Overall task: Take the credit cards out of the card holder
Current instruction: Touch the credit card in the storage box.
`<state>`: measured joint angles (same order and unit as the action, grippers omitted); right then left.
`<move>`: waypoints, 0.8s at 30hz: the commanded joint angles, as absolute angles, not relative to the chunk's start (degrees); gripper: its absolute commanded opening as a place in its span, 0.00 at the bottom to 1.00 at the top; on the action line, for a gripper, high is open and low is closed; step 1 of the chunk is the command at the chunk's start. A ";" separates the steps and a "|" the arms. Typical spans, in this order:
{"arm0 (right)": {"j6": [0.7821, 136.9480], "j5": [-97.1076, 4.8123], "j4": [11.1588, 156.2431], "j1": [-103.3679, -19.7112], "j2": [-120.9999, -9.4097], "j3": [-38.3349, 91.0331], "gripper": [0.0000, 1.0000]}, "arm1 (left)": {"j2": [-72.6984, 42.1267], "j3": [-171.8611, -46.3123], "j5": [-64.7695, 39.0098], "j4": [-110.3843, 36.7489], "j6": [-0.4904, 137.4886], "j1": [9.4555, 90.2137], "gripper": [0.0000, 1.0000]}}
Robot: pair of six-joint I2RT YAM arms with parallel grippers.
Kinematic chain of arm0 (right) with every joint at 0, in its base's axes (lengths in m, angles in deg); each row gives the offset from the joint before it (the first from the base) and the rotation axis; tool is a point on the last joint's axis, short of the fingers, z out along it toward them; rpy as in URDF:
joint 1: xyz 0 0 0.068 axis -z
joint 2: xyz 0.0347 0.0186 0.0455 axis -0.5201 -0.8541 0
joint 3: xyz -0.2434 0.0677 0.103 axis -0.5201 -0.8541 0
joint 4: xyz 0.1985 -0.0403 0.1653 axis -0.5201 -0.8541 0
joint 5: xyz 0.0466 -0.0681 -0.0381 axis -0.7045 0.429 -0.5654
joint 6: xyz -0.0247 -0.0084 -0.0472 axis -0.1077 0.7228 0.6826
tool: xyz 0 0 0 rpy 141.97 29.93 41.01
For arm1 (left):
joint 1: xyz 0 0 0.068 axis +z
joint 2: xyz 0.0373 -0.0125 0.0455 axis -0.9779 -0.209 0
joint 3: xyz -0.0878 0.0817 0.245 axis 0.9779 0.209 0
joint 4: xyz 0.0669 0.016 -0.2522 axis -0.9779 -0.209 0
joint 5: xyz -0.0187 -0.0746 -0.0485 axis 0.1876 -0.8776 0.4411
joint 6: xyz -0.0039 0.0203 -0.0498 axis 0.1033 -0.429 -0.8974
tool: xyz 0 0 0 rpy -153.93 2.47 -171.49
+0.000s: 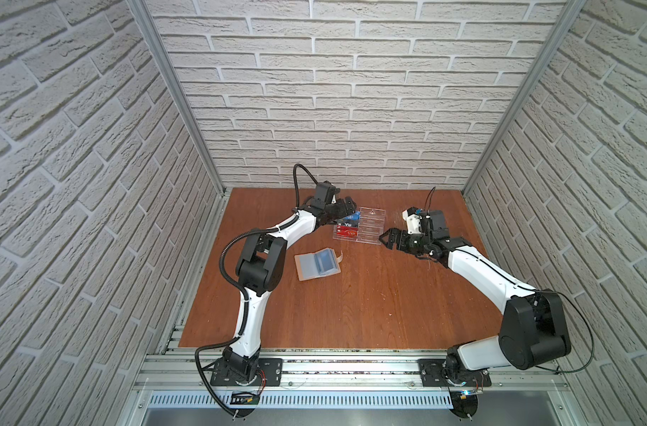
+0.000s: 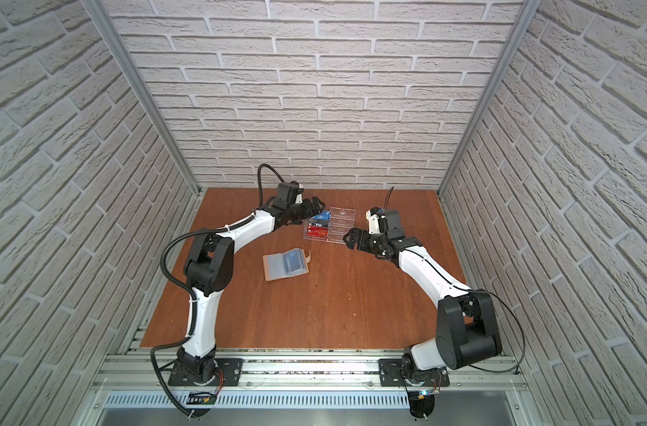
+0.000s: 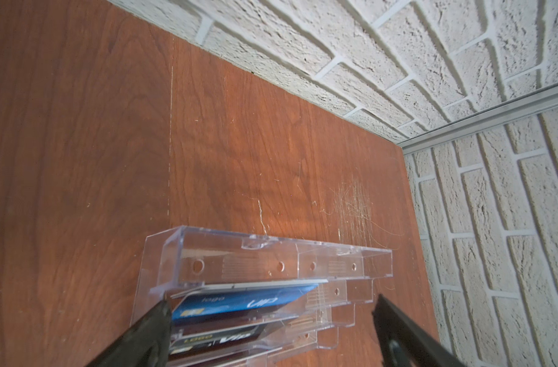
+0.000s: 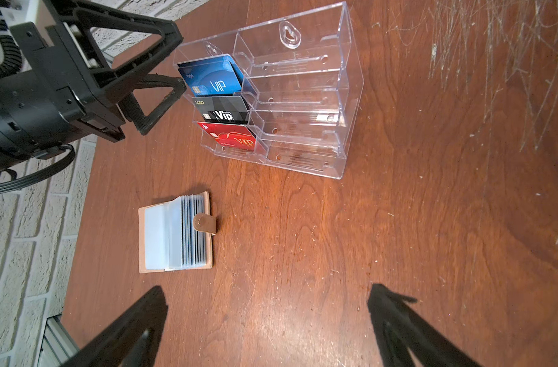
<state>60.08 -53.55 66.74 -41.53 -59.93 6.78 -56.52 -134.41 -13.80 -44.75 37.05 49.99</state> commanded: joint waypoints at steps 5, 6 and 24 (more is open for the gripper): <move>60.59 -54.40 68.33 -40.84 -57.72 5.84 1.00 | -57.94 -136.72 -13.66 -42.67 37.29 49.63 0.98; 60.51 -54.45 68.41 -40.83 -57.76 5.89 1.00 | -58.02 -136.70 -13.66 -42.65 37.36 49.63 0.98; 60.15 -54.10 68.21 -40.65 -56.93 5.14 1.00 | -56.23 -135.52 -12.59 -42.81 38.58 48.85 0.98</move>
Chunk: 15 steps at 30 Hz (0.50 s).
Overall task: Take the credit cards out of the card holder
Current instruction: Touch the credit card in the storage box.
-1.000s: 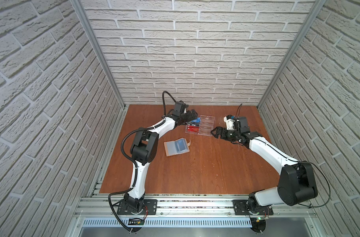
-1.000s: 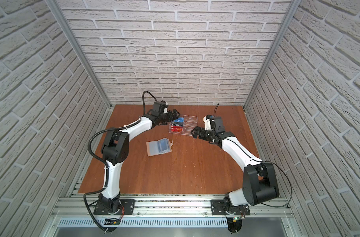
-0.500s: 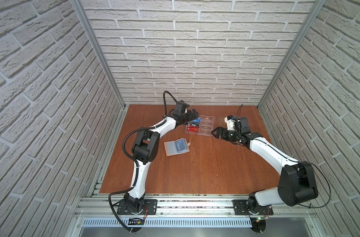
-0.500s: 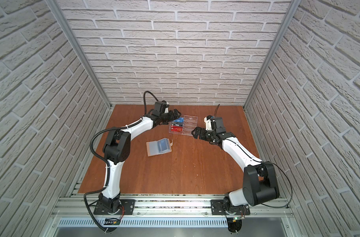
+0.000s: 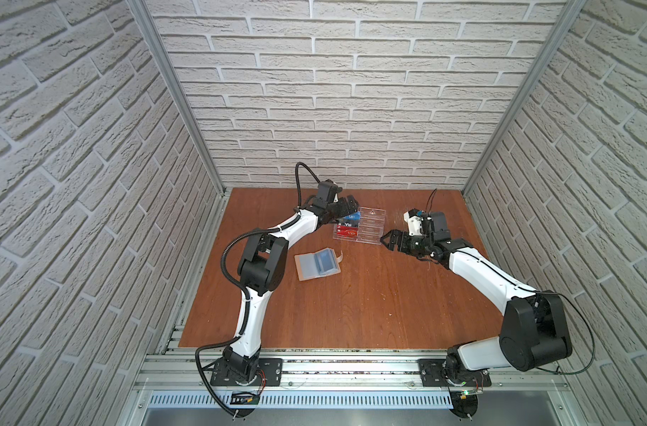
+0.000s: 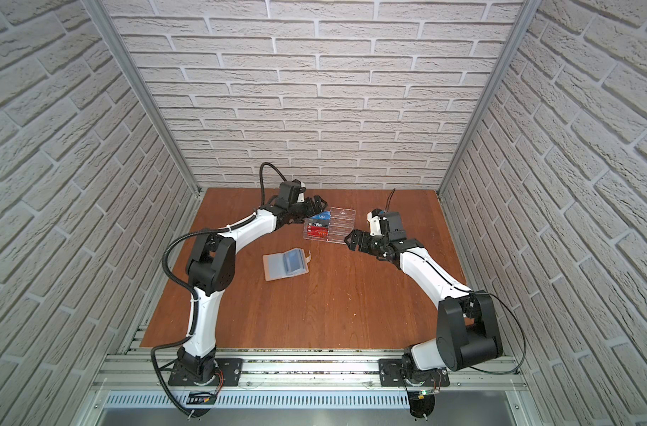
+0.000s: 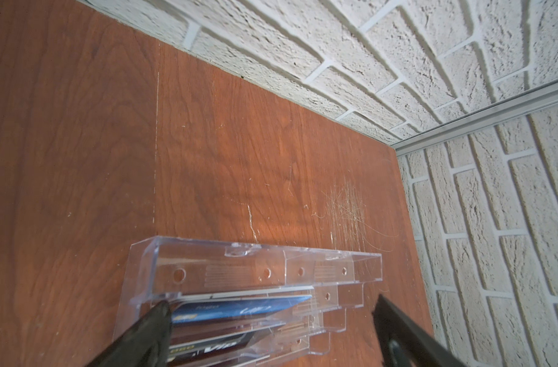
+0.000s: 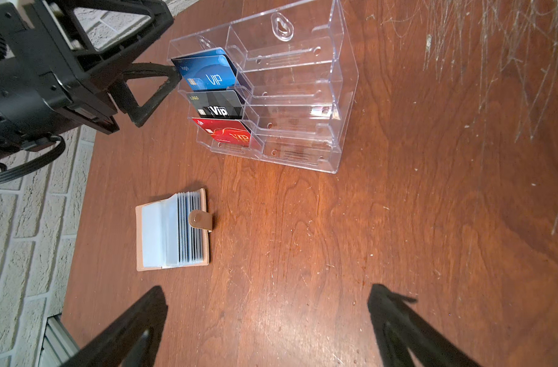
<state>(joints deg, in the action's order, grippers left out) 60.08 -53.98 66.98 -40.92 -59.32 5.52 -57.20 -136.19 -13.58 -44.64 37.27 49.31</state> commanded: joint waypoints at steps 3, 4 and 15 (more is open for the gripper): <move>60.02 -52.19 66.82 -40.65 -56.02 5.58 1.00 | -54.26 -133.72 -11.70 -43.42 39.65 48.84 0.98; 59.97 -51.68 66.38 -40.65 -55.78 5.79 1.00 | -53.68 -133.07 -11.56 -43.61 39.87 48.84 0.98; 52.61 -57.57 63.60 -39.84 -56.05 8.82 1.00 | -39.97 -120.97 0.32 -50.34 52.00 44.63 0.98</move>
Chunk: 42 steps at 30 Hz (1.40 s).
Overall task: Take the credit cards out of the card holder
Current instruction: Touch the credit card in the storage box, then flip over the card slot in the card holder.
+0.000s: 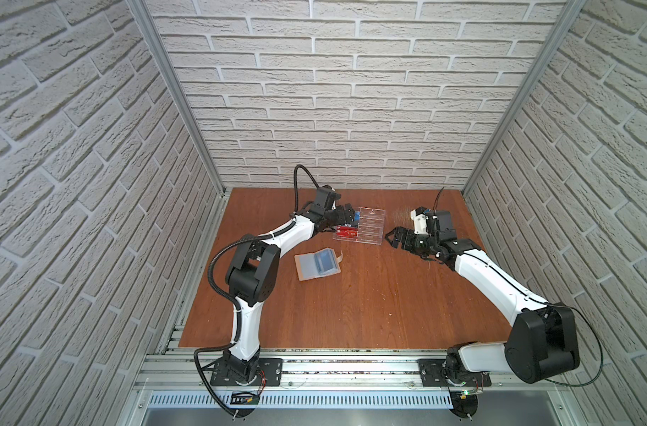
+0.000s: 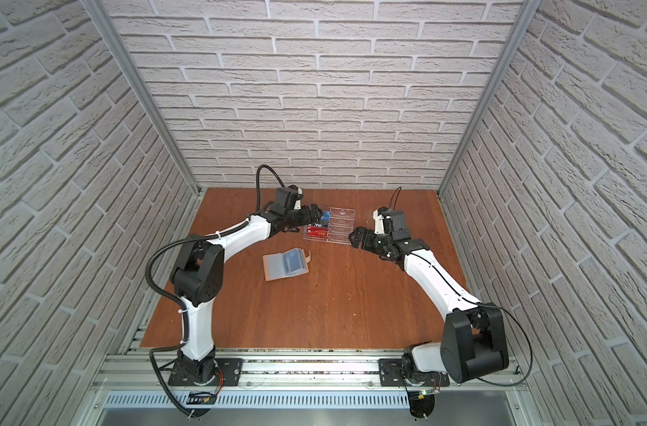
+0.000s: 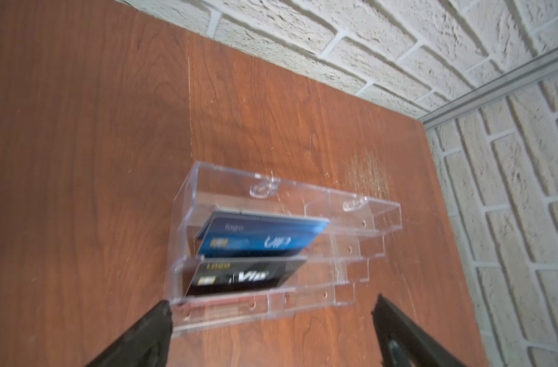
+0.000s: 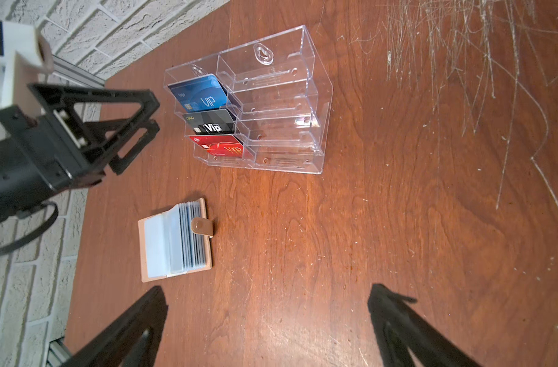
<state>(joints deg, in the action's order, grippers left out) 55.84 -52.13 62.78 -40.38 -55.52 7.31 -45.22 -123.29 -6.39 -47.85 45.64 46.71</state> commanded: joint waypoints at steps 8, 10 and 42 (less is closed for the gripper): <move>51.53 -61.18 71.01 -43.25 -53.24 2.37 1.00 | -31.64 -116.03 29.07 -61.88 56.42 36.05 0.98; 53.91 -58.26 68.61 -46.12 -52.10 2.40 1.00 | -30.09 -115.92 30.21 -66.47 54.52 34.88 0.98; 60.77 -48.04 68.94 -65.38 -81.27 17.26 0.92 | -9.32 -79.65 -5.46 -39.83 25.67 48.69 0.98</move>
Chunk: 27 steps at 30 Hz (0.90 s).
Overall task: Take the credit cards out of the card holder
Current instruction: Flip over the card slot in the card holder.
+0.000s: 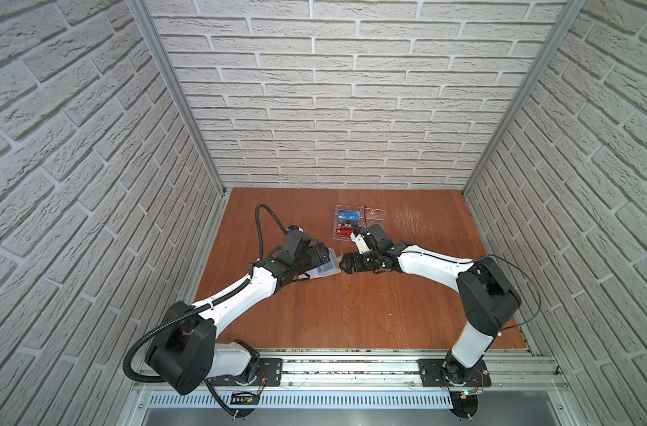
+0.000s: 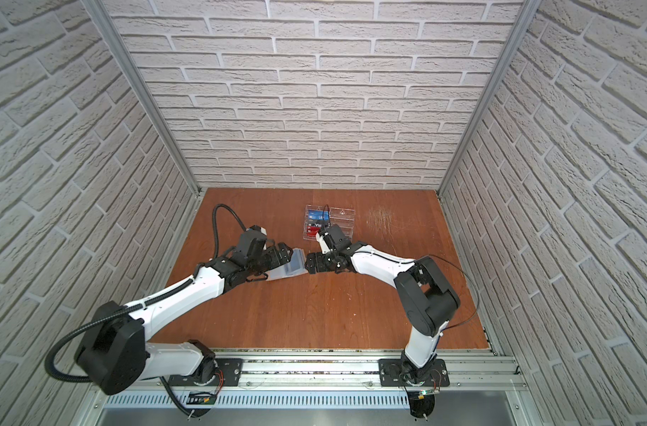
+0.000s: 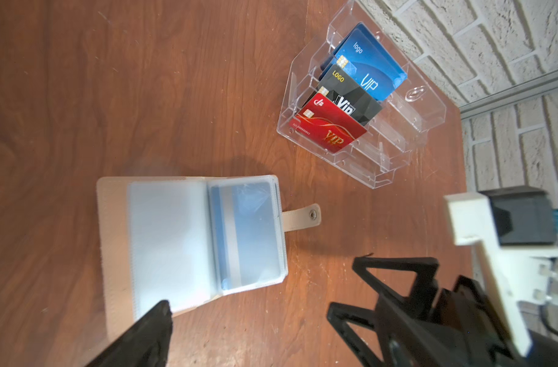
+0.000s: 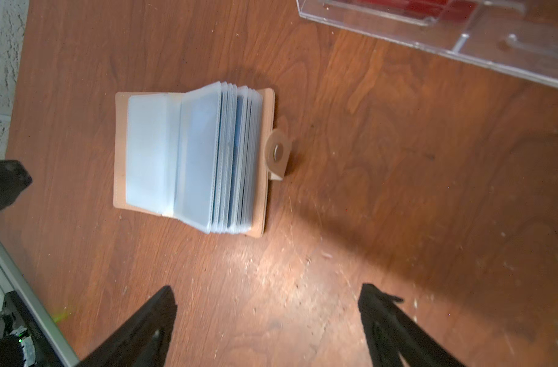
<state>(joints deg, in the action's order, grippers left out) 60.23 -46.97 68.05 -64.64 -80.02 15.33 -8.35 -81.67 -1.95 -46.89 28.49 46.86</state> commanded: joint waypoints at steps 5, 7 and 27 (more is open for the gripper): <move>61.98 -46.56 65.71 -66.11 -86.19 22.08 0.93 | -12.22 -77.60 -9.91 -33.44 23.37 51.74 0.98; 62.08 -45.98 65.52 -66.14 -87.22 22.95 0.93 | -13.21 -76.86 -11.27 -30.93 22.20 52.71 0.98; 62.67 -42.88 66.47 -66.14 -89.98 24.21 0.93 | -22.34 -73.51 -15.79 -22.14 19.98 55.14 0.98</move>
